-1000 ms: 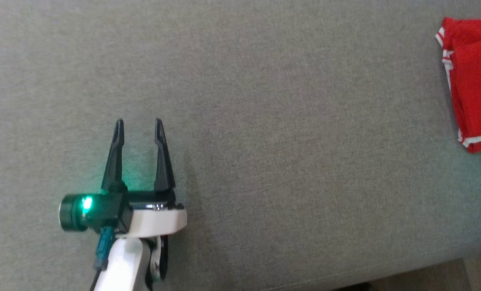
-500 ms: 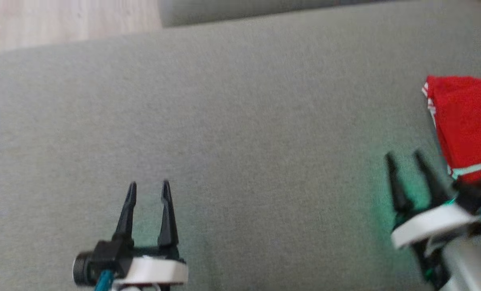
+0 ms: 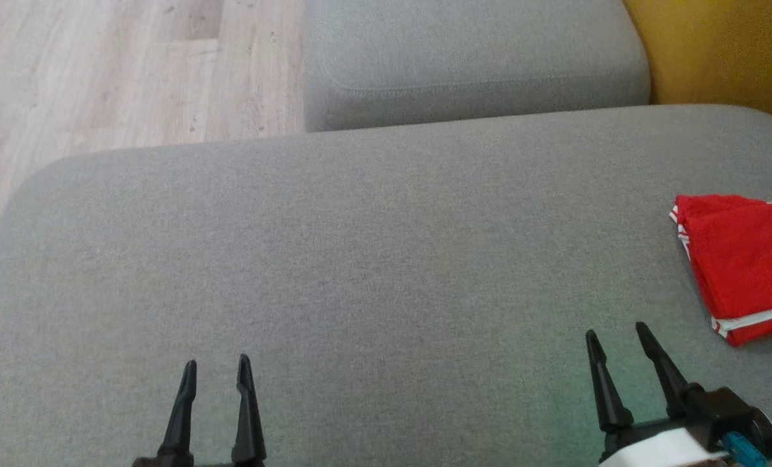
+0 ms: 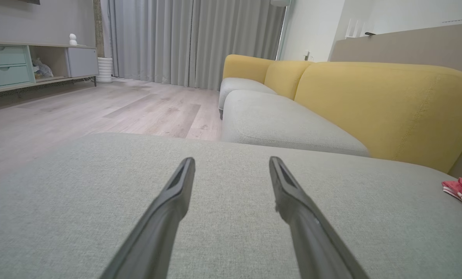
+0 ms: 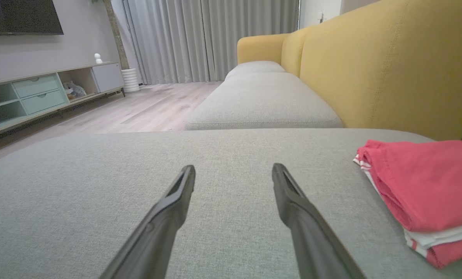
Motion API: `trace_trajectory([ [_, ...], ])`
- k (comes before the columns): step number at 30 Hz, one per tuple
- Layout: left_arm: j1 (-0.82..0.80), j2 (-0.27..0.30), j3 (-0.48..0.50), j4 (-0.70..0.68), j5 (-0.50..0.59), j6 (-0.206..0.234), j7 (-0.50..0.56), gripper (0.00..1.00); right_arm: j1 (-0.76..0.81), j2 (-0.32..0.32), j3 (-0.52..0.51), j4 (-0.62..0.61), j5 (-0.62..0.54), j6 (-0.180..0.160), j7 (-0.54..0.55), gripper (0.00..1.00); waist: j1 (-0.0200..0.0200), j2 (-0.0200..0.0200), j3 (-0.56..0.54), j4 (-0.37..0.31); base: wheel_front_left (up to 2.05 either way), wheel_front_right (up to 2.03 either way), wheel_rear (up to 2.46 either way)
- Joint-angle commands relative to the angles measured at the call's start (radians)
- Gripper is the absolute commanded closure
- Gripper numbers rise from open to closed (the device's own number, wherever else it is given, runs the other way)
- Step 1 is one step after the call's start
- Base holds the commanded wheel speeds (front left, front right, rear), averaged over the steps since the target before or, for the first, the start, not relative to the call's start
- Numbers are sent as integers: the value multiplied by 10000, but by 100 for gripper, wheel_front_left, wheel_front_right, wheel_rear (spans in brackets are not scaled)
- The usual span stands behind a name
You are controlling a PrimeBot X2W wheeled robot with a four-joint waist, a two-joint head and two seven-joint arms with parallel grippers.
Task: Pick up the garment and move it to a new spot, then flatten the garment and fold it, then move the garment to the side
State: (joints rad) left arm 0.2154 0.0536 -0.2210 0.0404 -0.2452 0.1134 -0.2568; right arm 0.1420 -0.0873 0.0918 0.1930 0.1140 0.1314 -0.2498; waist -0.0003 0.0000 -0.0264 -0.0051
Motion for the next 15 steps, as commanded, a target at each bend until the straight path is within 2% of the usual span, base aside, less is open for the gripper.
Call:
trace_trajectory([
  [1,-193,-34,407,-367,119,-23,-49,0,-168,42,5,-535,-278,-7,-118,0,3,0,-84,23,0,0,0],
  [15,18,-34,426,-205,442,-82,-49,0,41,325,45,-696,-581,-7,-119,0,3,0,-273,-36,0,0,0],
])
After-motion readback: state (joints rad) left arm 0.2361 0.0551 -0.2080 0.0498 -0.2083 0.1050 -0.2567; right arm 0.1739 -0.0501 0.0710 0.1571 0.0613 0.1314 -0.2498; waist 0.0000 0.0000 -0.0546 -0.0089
